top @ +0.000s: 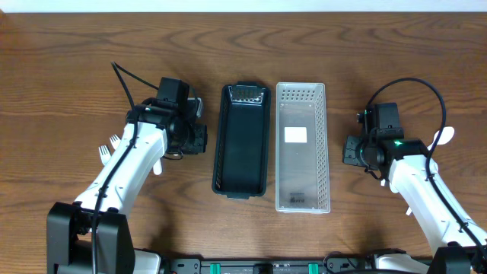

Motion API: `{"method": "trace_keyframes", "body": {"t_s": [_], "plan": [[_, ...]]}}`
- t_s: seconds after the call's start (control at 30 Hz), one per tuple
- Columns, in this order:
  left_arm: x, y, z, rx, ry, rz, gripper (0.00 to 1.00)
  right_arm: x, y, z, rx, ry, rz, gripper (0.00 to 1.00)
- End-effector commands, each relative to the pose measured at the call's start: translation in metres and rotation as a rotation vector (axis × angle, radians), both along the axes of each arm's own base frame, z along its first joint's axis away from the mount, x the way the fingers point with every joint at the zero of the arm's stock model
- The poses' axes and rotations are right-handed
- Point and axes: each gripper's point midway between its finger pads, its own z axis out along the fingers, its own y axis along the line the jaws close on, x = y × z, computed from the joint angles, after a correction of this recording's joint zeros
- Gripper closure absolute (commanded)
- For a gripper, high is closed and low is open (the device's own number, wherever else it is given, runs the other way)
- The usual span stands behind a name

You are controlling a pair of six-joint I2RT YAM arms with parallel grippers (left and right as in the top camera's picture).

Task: Pack container
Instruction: 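Raise both arms and move grippers over the cutlery near the trays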

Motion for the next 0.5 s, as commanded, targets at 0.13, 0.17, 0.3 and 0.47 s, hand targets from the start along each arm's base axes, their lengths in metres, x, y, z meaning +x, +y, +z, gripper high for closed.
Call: {"method": "trace_keyframes", "body": {"t_s": [0.13,0.17,0.3,0.47], "plan": [[-0.003,0.001,-0.007,0.01,0.019,-0.003,0.94,0.007,0.005,0.005,0.036,-0.018,-0.003,0.97],[-0.003,0.001,-0.007,0.01,0.019,-0.004,0.94,0.007,0.007,0.006,0.049,-0.02,0.002,0.99],[-0.004,0.0,-0.008,0.011,0.023,-0.005,0.94,0.012,0.017,0.008,0.1,-0.039,0.022,0.99],[-0.006,-0.001,-0.014,0.015,0.043,-0.015,0.94,0.014,0.022,0.01,0.128,-0.052,0.041,0.99]]}}
